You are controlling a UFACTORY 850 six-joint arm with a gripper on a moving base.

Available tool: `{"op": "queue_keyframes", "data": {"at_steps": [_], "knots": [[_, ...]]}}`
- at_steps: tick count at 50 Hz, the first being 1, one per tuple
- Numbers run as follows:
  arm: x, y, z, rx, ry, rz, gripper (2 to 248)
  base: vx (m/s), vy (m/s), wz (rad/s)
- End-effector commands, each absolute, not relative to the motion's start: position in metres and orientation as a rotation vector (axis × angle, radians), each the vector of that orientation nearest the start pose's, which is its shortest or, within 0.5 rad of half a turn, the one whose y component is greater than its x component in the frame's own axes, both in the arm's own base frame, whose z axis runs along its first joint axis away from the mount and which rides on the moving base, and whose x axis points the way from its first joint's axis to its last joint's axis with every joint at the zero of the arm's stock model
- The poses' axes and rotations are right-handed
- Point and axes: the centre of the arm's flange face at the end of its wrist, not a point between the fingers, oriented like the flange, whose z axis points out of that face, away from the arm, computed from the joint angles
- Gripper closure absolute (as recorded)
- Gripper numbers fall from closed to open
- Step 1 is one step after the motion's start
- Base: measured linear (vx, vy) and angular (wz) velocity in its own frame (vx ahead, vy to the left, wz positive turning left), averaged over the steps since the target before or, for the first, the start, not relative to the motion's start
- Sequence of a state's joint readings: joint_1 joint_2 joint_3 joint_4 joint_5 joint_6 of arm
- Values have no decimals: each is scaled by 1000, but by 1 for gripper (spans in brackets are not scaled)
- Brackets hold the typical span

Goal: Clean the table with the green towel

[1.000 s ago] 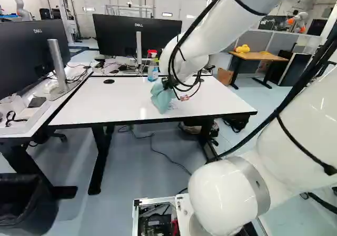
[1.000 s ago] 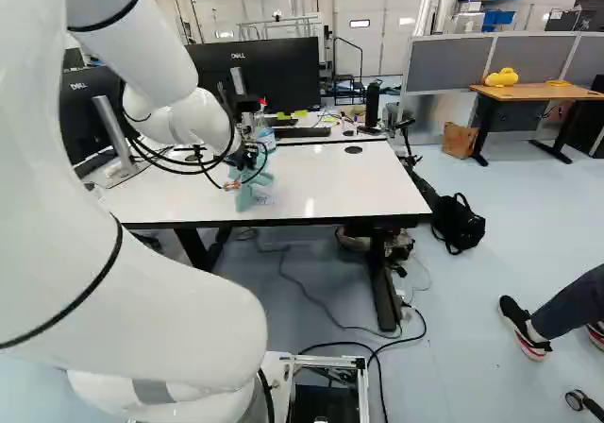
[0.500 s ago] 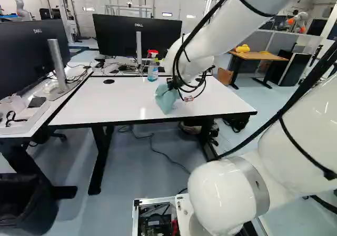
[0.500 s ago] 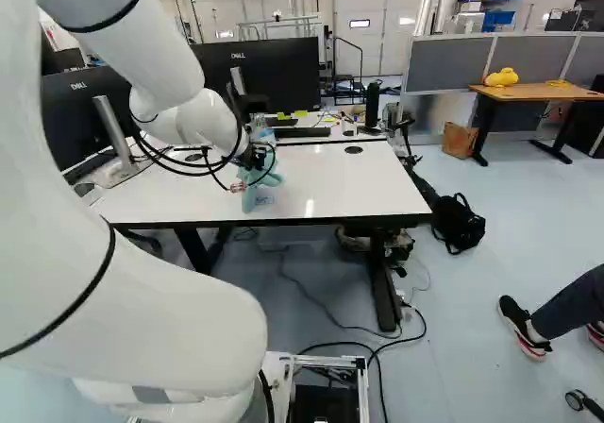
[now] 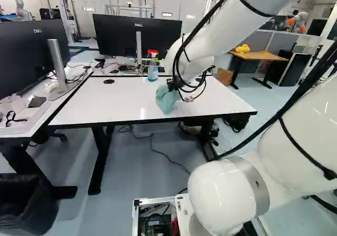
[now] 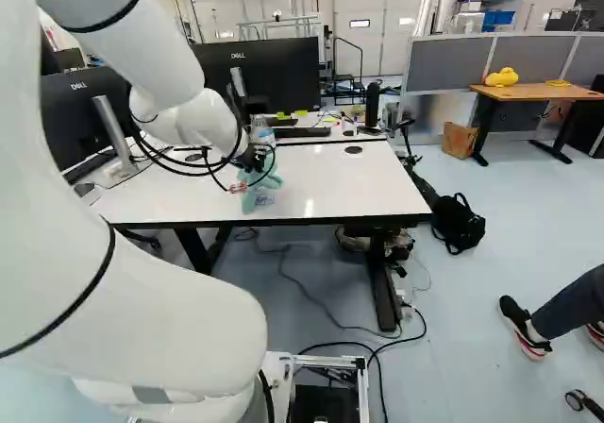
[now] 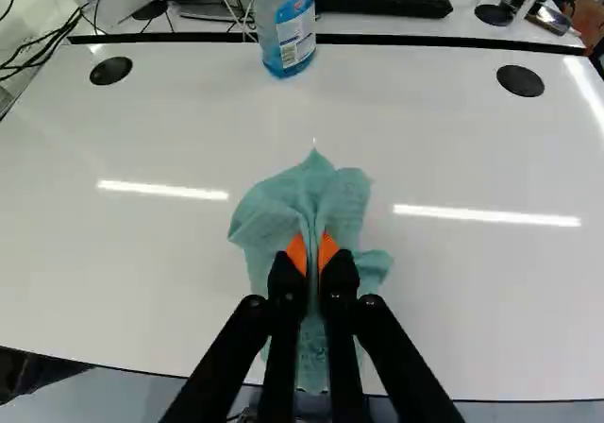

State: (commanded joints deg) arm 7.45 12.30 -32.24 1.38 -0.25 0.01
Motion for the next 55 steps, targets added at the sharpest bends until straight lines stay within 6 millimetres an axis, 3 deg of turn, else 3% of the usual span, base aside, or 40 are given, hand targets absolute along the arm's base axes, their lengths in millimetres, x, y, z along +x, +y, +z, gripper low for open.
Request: {"op": "queue_keyframes", "data": {"at_steps": [55], "knots": [[373,49,474,-2935,-157,-956,215,0,0,0]]}}
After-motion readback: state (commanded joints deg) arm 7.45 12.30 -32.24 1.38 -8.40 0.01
